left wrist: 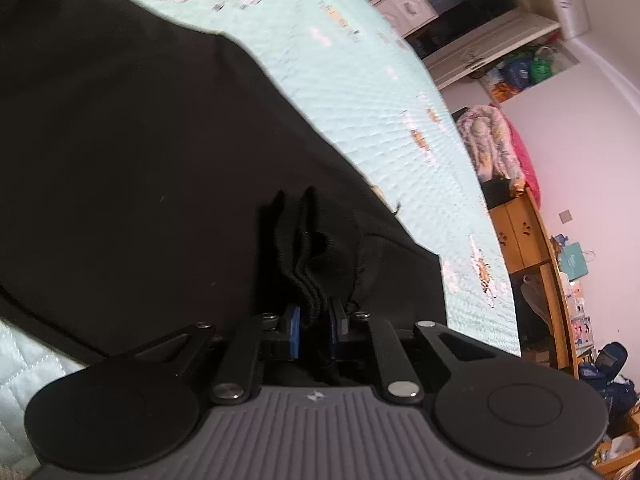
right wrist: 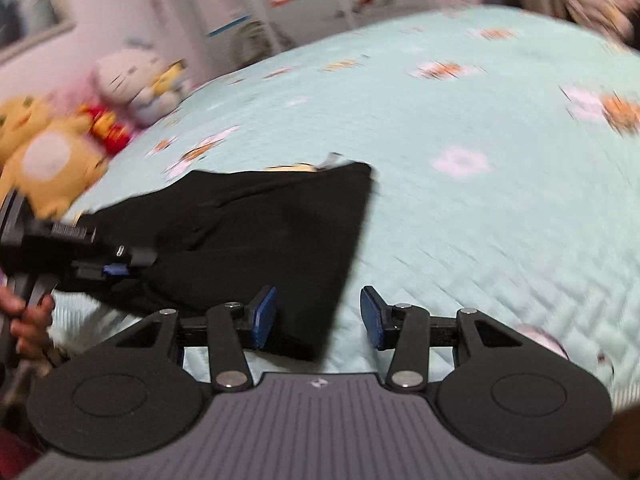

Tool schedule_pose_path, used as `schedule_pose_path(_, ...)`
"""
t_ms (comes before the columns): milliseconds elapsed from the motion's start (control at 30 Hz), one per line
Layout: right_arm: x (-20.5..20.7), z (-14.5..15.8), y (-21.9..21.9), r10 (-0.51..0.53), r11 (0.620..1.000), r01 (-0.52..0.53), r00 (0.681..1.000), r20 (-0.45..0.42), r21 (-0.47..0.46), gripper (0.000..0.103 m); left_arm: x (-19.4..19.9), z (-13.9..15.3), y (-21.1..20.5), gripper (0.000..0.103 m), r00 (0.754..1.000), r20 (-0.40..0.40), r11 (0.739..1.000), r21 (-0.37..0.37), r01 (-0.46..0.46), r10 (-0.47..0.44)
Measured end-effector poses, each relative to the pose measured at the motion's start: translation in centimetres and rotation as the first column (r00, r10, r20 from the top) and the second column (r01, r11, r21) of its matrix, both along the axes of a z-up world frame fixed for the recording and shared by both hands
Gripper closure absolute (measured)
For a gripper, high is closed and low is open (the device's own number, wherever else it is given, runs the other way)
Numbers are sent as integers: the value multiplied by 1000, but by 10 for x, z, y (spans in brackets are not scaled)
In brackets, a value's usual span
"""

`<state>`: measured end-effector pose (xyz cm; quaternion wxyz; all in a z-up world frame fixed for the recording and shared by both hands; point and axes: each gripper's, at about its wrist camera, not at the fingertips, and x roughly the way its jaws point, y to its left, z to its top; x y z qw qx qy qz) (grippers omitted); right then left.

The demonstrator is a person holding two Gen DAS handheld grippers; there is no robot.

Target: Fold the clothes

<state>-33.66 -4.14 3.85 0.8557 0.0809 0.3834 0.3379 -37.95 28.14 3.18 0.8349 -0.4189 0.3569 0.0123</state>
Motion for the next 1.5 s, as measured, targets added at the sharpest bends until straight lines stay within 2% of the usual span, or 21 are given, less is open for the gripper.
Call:
schedule_pose_path(167, 8, -9, -6, -28, 998, 31, 998, -50, 59, 56, 5, 13, -11, 93, 999, 24, 993, 113, 23, -26)
schedule_pose_path(400, 12, -6, -4, -40, 994, 48, 996, -76, 97, 56, -6, 56, 4, 94, 985, 168, 978, 208, 7, -43)
schedule_pose_path(500, 13, -2, 2, -18, 994, 26, 997, -74, 106, 56, -16, 51, 29, 94, 989, 146, 971, 236, -20, -15)
schedule_pose_path(533, 12, -1, 6, -5, 994, 13, 997, -71, 104, 55, -17, 42, 37, 94, 995, 100, 965, 259, -35, 9)
schedule_pose_path(600, 11, -3, 12, 10, 996, -4, 997, -70, 90, 55, -23, 16, 56, 93, 998, 19, 968, 242, -69, 67)
schedule_pose_path(667, 10, -4, 17, 19, 997, -14, 997, -68, 71, 55, -30, -3, 68, 93, 994, -14, 974, 203, -103, 108)
schedule_pose_path(833, 11, 7, 22, 7, 1000, -6, 1000, -10, 17, 55, -31, -4, 64, 93, 996, 17, 976, 199, -91, 89)
schedule_pose_path(933, 15, 14, 29, 26, 999, -27, 1000, 5, 47, 55, -29, -5, 64, 93, 995, 18, 979, 182, -95, 93)
schedule_pose_path(1000, 18, 17, 37, 68, 993, -67, 998, -7, 92, 55, -31, -7, 64, 92, 995, 19, 980, 170, -103, 101)
schedule_pose_path(1100, 22, 7, 51, 126, 983, -114, 989, -80, 141, 56, -33, -8, 63, 91, 994, 17, 981, 157, -111, 110)
schedule_pose_path(1133, 24, 1, 56, 137, 983, -121, 985, -107, 140, 58, -33, -8, 63, 91, 994, 16, 982, 155, -113, 112)
schedule_pose_path(1167, 25, -5, 59, 138, 985, -124, 984, -115, 119, 64, -33, -8, 63, 90, 993, 15, 982, 153, -114, 113)
schedule_pose_path(1267, 24, -15, 63, 132, 990, -127, 987, -89, 57, 81, -32, -9, 63, 89, 993, 15, 982, 153, -114, 113)
schedule_pose_path(1400, 21, -6, 63, 132, 991, -129, 989, -71, 47, 79, -31, -10, 64, 90, 993, 15, 982, 152, -114, 113)
schedule_pose_path(1500, 19, -4, 59, 110, 991, -104, 991, -74, 81, 71, -31, -9, 64, 90, 993, 14, 982, 147, -115, 114)
